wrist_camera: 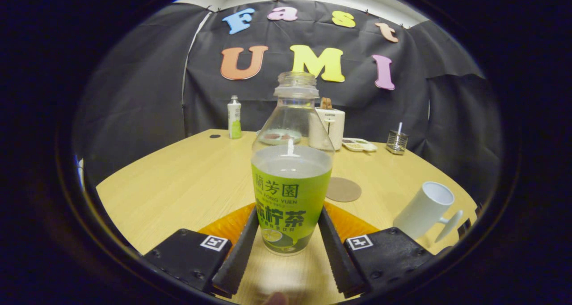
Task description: Take the bottle from table, then pour the juice into the cup, finally place the bottle on the coaster
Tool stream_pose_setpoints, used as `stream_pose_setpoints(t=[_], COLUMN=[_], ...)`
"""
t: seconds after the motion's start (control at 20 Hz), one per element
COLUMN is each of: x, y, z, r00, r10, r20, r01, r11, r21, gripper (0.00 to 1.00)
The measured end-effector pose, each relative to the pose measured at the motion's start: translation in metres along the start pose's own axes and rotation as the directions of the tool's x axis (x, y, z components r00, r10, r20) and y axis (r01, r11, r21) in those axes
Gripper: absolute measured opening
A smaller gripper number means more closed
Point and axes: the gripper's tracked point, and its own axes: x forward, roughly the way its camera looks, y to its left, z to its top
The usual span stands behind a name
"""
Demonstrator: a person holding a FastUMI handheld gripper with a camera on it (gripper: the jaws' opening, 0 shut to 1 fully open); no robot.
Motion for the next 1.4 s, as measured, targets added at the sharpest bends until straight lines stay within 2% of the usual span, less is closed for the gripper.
stream_pose_setpoints(t=[0.15,0.4,0.75,0.9,1.05,1.2,1.4], x=[-0.003,-0.015,-0.045,-0.060,-0.066,-0.070,-0.075], y=[-0.001,-0.004,-0.004,-0.003,-0.003,-0.004,-0.014], z=[0.006,0.017,0.029,0.035,0.031,0.034,0.047], r00=[1.000,0.999,1.000,1.000,0.998,0.993,0.987], r10=[-0.014,-0.026,0.001,0.019,0.065,0.116,0.151], r20=[-0.016,-0.020,-0.011,-0.001,-0.014,0.009,0.055], r01=[0.013,0.025,-0.001,-0.019,-0.059,-0.110,-0.158], r11=[0.999,0.999,0.999,0.989,0.960,0.903,0.850], r21=[-0.046,-0.035,0.054,0.148,0.275,0.416,0.502], gripper=[0.81,0.79,0.79,0.79,0.79,0.78,0.78])
